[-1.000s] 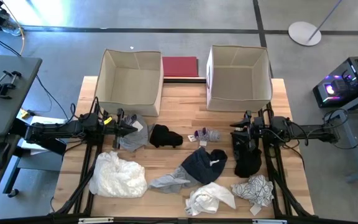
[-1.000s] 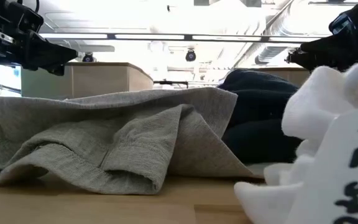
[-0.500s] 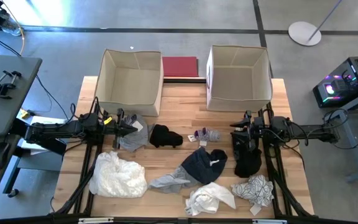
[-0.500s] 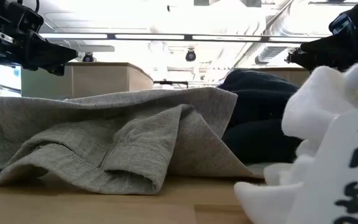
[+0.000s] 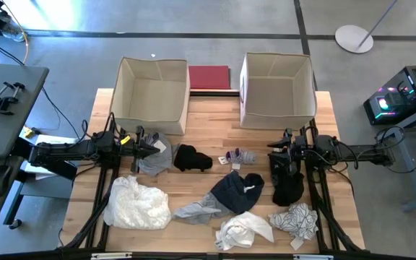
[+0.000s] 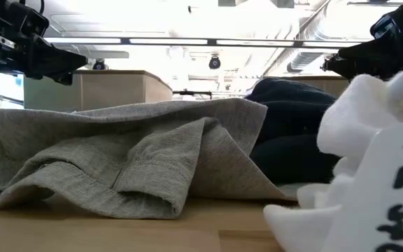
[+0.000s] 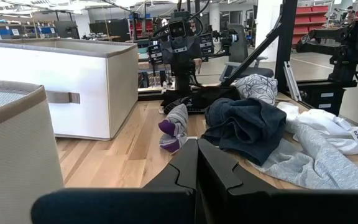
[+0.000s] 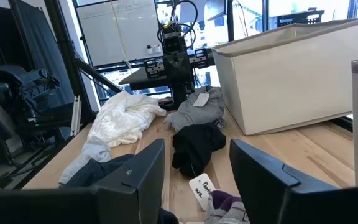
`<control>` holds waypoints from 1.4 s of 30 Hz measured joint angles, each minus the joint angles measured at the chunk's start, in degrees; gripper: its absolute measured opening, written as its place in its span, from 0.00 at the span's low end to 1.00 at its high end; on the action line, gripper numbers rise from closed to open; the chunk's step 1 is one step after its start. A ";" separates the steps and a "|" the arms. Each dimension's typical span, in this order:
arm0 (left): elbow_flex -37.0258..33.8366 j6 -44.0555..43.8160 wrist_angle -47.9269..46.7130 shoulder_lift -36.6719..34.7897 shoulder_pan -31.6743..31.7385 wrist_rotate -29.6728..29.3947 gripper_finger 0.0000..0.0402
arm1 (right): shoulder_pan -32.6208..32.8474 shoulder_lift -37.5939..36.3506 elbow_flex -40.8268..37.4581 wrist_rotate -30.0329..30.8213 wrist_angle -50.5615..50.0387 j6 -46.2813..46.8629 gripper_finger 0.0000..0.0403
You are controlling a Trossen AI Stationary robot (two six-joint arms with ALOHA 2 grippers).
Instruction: Sort clothes
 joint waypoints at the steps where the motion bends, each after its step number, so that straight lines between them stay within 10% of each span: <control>1: 0.00 0.00 -0.01 -0.01 0.02 0.01 0.00 | 0.00 0.00 0.02 0.00 0.02 -0.02 0.43; 9: 0.00 0.00 0.01 0.01 0.00 -0.01 0.00 | 0.00 0.02 0.02 0.37 0.90 -0.33 0.43; 12: 0.00 0.00 -0.01 -0.01 0.02 -0.01 0.00 | 0.02 0.02 0.01 0.73 4.96 12.44 0.43; 19: -0.02 0.00 -0.01 0.01 0.00 0.01 0.00 | -0.01 0.27 0.02 13.04 21.62 23.13 0.43; 29: 0.00 0.00 0.01 0.01 0.00 0.01 0.00 | 3.58 9.43 3.30 1.13 31.33 25.64 0.43; 36: 0.00 0.00 0.01 0.01 0.01 0.00 0.00 | 7.48 26.50 17.13 -0.29 16.67 23.37 0.43; 42: 0.00 0.00 -0.01 0.01 0.00 0.01 0.00 | 8.52 43.09 43.24 2.70 -25.60 20.05 0.43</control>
